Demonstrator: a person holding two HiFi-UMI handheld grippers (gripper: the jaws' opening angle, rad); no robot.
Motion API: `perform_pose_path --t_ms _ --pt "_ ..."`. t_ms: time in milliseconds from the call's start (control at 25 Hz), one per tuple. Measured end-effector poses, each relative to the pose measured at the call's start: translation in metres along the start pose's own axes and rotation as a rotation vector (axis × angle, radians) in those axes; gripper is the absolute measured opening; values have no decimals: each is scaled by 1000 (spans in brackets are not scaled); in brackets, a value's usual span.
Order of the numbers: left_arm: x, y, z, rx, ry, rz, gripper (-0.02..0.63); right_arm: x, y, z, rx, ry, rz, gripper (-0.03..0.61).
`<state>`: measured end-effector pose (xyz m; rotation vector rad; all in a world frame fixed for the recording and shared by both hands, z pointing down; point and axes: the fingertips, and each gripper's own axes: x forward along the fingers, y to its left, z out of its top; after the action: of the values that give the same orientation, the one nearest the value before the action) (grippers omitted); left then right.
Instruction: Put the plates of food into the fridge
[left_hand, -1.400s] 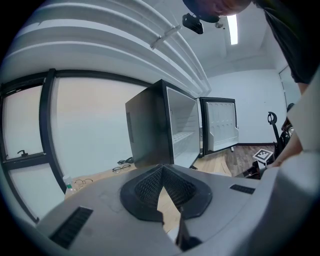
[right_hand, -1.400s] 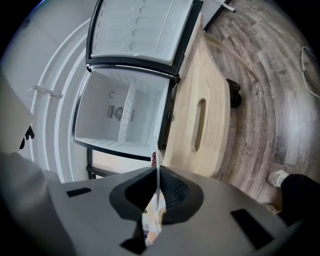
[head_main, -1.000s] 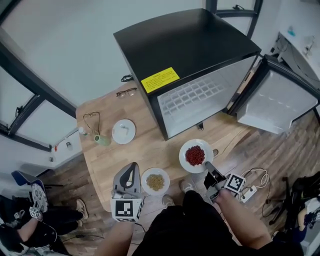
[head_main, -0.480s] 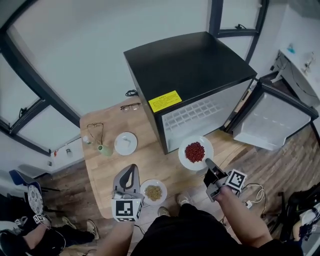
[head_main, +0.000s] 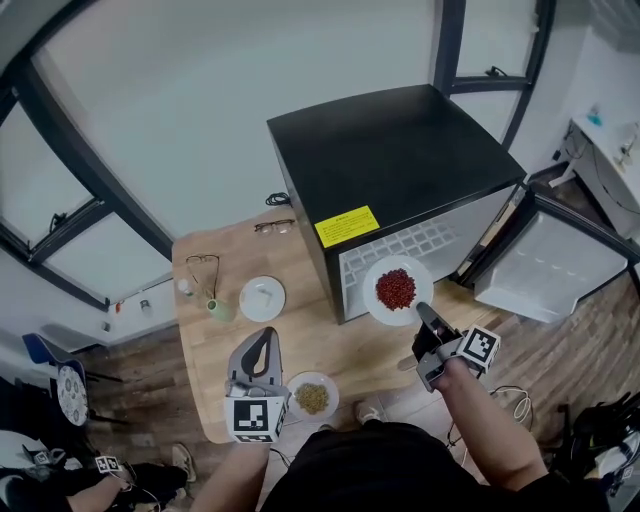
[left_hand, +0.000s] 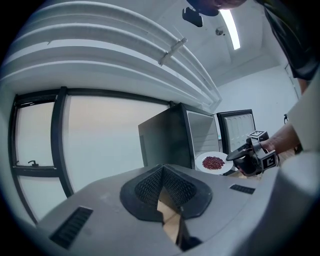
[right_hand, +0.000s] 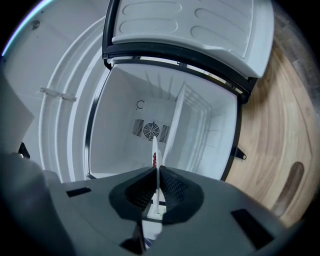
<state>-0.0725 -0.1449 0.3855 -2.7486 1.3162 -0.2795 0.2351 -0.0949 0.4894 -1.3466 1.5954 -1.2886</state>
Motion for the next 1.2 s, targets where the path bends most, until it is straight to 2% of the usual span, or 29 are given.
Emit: perform_pose_path --t_ms 240,720,960,1200 --pt "6 13 3 -4 -11 36 3 35 9 14 -28 25 -30 34" --pt "-11 51 -1 -7 6 155 3 101 20 11 -129 122 -79 34" --pt "-25 65 -9 -16 29 205 3 123 21 17 -229 158 -143 34" --pt "-34 68 -13 -20 36 234 3 136 18 33 -402 169 -242 41"
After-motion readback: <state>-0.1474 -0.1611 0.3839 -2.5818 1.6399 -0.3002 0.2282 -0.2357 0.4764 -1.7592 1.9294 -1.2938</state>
